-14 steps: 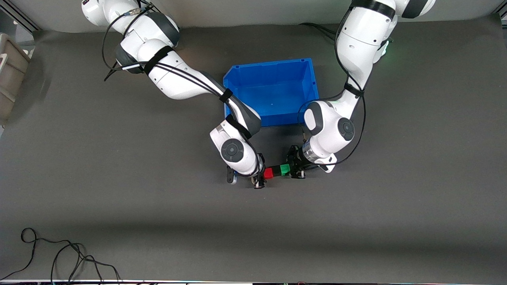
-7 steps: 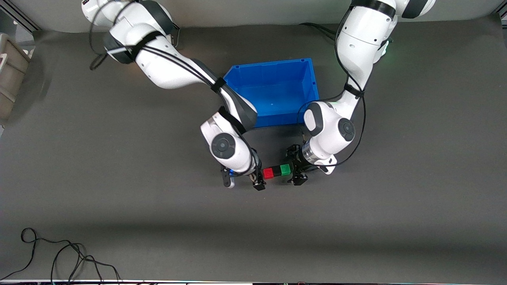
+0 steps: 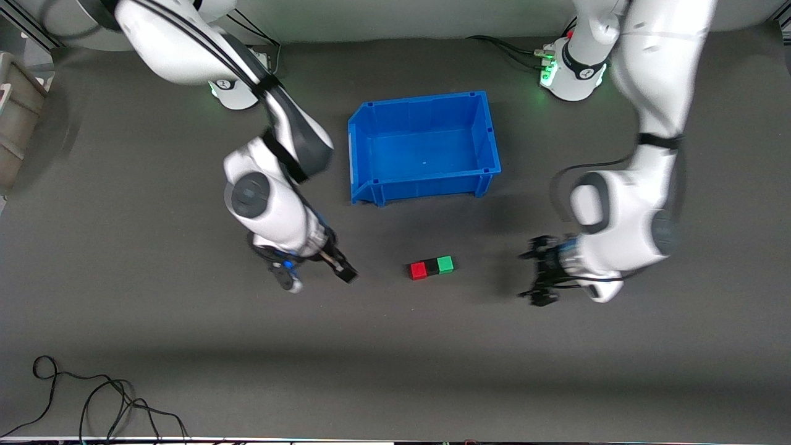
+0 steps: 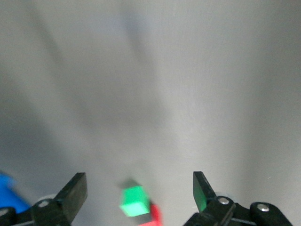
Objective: Attach green and red cubes to black cube
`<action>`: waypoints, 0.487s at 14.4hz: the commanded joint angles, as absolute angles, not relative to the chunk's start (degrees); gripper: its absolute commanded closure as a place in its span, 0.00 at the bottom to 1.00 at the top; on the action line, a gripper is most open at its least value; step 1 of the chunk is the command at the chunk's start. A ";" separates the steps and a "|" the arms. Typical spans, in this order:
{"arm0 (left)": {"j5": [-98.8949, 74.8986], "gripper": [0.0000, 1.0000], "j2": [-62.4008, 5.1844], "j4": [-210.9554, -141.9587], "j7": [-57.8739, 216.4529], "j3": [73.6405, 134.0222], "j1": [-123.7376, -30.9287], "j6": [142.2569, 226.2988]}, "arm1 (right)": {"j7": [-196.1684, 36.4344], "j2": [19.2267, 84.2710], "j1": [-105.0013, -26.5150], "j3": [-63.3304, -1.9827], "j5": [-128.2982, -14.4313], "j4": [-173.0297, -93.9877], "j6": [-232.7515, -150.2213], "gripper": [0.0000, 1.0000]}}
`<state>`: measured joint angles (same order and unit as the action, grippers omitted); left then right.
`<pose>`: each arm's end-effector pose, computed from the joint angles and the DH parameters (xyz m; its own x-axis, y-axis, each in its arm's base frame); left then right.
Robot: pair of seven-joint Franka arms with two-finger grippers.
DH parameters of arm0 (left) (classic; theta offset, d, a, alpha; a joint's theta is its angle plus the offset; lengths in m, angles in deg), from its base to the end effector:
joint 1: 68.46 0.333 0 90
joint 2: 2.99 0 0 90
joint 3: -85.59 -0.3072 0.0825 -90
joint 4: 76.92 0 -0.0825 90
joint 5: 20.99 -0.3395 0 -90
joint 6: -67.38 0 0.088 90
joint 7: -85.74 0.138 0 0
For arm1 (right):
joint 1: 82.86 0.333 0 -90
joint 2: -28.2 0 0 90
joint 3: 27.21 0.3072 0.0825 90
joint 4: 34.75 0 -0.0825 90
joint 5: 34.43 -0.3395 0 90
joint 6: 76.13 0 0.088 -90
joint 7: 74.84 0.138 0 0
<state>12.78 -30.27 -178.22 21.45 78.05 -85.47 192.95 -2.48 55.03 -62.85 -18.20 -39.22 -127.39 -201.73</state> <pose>0.6026 -0.1413 0.2868 0.2579 0.8826 -0.3930 0.9655 -0.2504 0.0713 0.5724 0.3095 0.3506 0.6826 -0.7233 -0.1042 -0.7300 -0.6680 -0.1446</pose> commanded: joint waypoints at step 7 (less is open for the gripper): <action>-6.64 0.00 -18.38 -168.43 56.35 78.48 -71.71 158.47 | -48.34 29.53 -78.11 -22.17 -40.15 -146.99 -190.42 0.00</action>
